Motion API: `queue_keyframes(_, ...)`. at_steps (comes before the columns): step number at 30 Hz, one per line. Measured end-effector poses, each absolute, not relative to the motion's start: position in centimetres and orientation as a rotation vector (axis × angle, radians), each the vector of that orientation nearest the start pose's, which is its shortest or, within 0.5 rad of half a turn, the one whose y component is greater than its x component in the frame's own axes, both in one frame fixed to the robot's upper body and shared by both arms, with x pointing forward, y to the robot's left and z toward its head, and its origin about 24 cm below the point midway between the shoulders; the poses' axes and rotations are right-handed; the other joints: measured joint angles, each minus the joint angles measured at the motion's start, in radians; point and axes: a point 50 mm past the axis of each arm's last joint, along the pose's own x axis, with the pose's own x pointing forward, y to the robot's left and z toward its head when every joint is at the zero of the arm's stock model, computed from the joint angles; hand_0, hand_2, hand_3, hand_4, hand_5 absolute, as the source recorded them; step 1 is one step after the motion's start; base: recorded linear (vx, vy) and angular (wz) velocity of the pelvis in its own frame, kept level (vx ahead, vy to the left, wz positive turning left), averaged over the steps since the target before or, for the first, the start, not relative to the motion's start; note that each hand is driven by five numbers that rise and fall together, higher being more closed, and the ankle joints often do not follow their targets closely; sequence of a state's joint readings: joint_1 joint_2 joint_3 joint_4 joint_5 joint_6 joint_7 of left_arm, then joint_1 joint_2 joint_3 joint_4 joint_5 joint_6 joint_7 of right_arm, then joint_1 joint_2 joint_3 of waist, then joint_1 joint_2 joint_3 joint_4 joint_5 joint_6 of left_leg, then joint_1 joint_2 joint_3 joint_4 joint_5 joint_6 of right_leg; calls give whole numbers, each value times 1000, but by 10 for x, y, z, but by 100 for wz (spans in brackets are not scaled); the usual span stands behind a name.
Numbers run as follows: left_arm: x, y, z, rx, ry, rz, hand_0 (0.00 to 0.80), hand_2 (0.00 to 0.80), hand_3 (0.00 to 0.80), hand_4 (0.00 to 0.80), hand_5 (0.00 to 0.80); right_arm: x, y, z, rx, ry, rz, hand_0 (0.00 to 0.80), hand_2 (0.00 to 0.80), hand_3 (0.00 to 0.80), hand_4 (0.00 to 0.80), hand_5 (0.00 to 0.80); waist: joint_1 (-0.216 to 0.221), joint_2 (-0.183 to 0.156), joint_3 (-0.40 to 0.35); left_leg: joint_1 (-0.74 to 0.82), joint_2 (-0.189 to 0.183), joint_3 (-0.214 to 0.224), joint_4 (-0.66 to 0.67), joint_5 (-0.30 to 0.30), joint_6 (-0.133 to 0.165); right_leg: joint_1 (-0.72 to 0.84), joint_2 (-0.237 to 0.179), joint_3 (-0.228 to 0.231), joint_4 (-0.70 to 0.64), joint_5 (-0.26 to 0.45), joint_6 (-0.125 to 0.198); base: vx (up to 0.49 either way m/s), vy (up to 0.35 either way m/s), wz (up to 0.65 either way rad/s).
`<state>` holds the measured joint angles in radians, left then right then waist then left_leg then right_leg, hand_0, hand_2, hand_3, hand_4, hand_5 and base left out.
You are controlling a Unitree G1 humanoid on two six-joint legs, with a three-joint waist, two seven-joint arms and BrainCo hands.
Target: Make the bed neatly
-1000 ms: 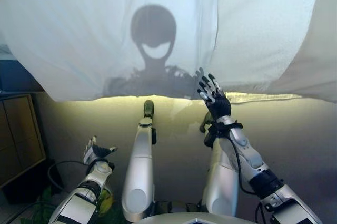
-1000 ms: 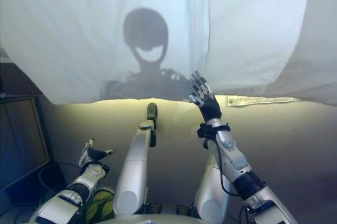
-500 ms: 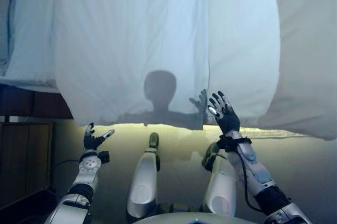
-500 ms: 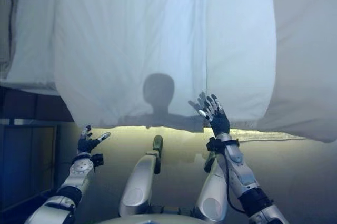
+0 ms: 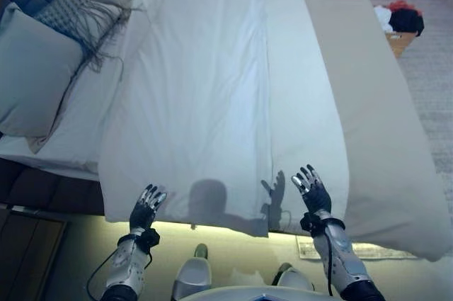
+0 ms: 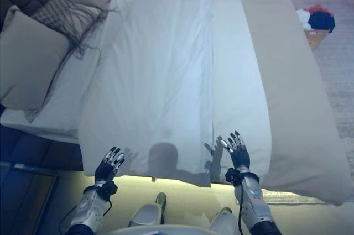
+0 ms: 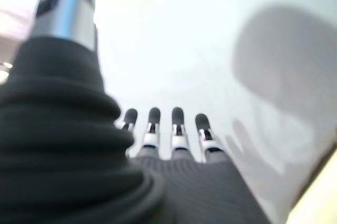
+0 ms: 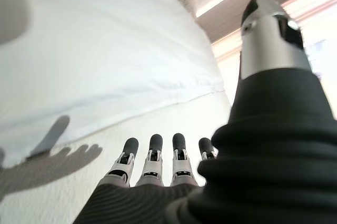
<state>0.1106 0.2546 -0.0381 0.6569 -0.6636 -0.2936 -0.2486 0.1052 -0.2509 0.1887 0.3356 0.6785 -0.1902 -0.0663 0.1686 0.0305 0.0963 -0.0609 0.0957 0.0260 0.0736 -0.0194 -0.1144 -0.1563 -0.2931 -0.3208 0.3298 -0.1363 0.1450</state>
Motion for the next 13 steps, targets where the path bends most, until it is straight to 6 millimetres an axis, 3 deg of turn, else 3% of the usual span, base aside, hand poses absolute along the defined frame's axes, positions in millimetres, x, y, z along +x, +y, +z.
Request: queue_keyframes(13, 176, 222, -85, -408, 431, 85, 0, 0, 0, 0, 0, 195, -166, -77, 425, 495, -82, 0, 0, 0, 0, 0, 19, -13, -69, 51, 0, 1, -24, 2, 13, 52, 3, 1, -8, -4, 7, 20, -29, 3)
